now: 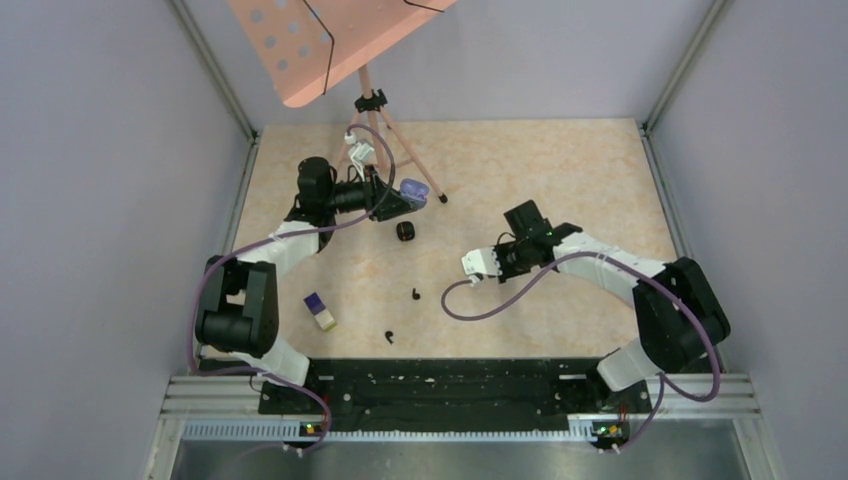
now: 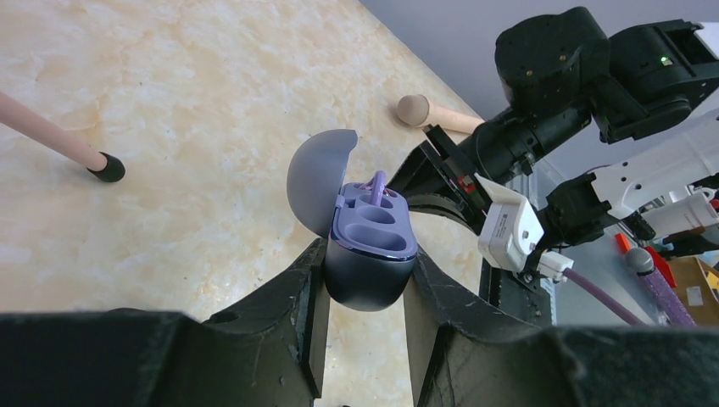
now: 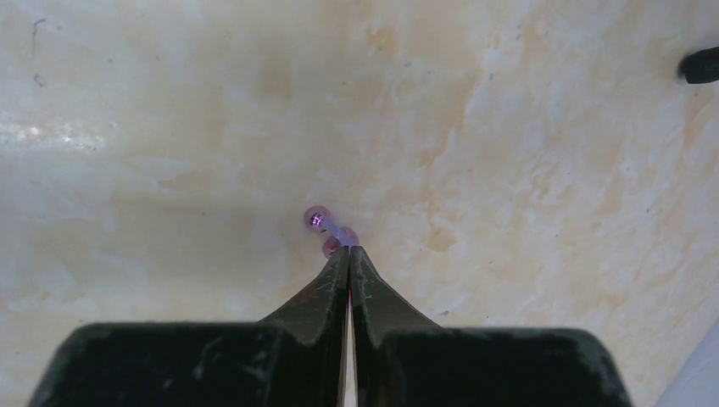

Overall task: Insert the wireless bluetooth earbuds into the charging case
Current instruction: Adjust the earbud at the center of the board.

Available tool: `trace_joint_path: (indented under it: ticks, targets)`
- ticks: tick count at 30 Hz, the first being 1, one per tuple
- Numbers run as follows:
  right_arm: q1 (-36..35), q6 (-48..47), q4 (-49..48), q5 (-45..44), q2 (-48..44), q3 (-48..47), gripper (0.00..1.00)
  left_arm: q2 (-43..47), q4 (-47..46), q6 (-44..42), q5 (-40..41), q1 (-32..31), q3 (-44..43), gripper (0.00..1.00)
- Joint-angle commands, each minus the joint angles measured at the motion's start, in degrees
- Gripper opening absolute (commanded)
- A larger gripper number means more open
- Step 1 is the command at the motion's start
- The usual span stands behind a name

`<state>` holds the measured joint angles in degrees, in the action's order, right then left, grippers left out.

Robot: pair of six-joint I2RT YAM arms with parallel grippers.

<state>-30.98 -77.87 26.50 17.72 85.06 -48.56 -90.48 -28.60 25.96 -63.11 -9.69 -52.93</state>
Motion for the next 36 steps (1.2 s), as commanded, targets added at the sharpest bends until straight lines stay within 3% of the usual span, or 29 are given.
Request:
trace_joint_path:
  ticks: [1, 14, 19, 27, 36]
  targets:
    - [-0.57, 4.39, 2.60, 1.36, 2.67, -6.47, 0.00, 0.49, -1.81, -0.60, -0.06, 0.29, -0.75, 0.00]
    - [-0.35, 11.85, 11.93, 4.64, 9.84, -18.02, 0.02, 0.12, -2.80, -1.02, -1.05, 0.29, -0.66, 0.00]
    - [-0.42, 10.52, 14.57, 5.15, 16.02, -24.86, 0.16, 0.85, -1.41, -2.11, -0.78, 0.29, -0.34, 0.00]
    - [-0.81, 4.57, 24.00, 5.44, 23.08, -31.94, 0.24, 2.14, 2.65, -5.32, -0.44, 1.39, -0.29, 0.00]
    - [-1.70, 2.98, 24.38, 3.19, 25.85, -32.90, 0.25, 2.78, 3.67, -5.98, -0.17, 2.31, -0.18, 0.00]
